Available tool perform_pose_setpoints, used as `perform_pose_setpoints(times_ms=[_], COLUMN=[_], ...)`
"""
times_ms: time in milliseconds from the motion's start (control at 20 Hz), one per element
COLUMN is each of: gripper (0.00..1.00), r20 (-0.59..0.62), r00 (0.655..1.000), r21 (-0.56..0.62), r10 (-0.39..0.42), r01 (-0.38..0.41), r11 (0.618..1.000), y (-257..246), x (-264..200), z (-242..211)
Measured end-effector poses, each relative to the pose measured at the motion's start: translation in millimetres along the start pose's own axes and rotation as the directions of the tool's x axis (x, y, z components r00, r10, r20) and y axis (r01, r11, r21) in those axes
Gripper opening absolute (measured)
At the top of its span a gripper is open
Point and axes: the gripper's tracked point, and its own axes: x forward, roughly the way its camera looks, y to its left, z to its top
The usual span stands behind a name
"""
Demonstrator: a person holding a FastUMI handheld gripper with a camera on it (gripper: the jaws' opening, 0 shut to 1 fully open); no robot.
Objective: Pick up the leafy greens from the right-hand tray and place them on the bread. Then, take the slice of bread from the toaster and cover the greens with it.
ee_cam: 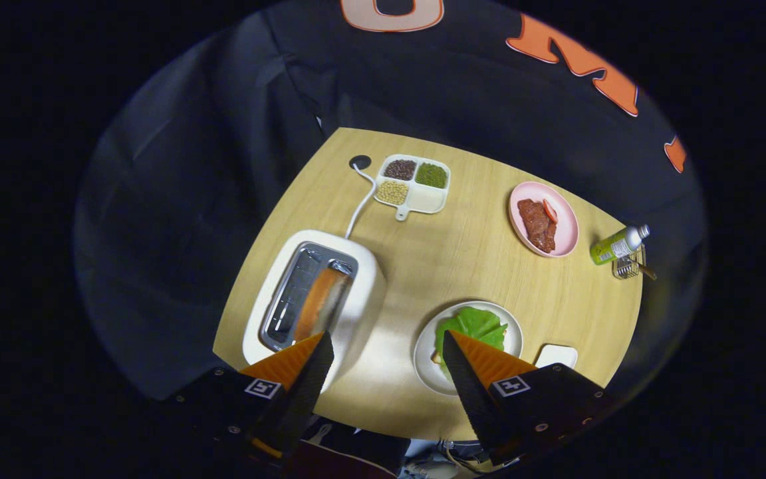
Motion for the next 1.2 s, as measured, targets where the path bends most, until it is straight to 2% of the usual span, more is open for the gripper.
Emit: perform_pose_setpoints(times_ms=[150, 350, 450, 600, 650, 850, 900, 1000, 1200], gripper=[0.99, 0.98, 0.93, 0.73, 0.70, 0.40, 0.28, 0.15, 0.07], r20=[0.004, -0.048, -0.060, -0.081, -0.088, -0.109, -0.107, -0.108, -0.085], r00=[1.000, 0.998, 0.997, 0.996, 0.995, 0.993, 0.993, 0.993, 0.995], r21=[-0.020, -0.028, -0.027, -0.011, -0.009, 0.022, 0.025, 0.037, 0.069], r10=[0.016, 0.046, 0.049, 0.045, 0.044, 0.049, 0.051, 0.050, 0.055], r01=[-0.016, -0.047, -0.051, -0.046, -0.045, -0.047, -0.048, -0.046, -0.049], r11=[1.000, 0.999, 0.998, 0.999, 0.999, 0.999, 0.999, 0.998, 0.996], y=[19, 39, 47, 53, 55, 60, 60, 60, 59], x=[6, 23, 32, 43, 46, 50, 51, 49, 38], z=[12, 11, 10, 9, 9, 7, 8, 7, 13])
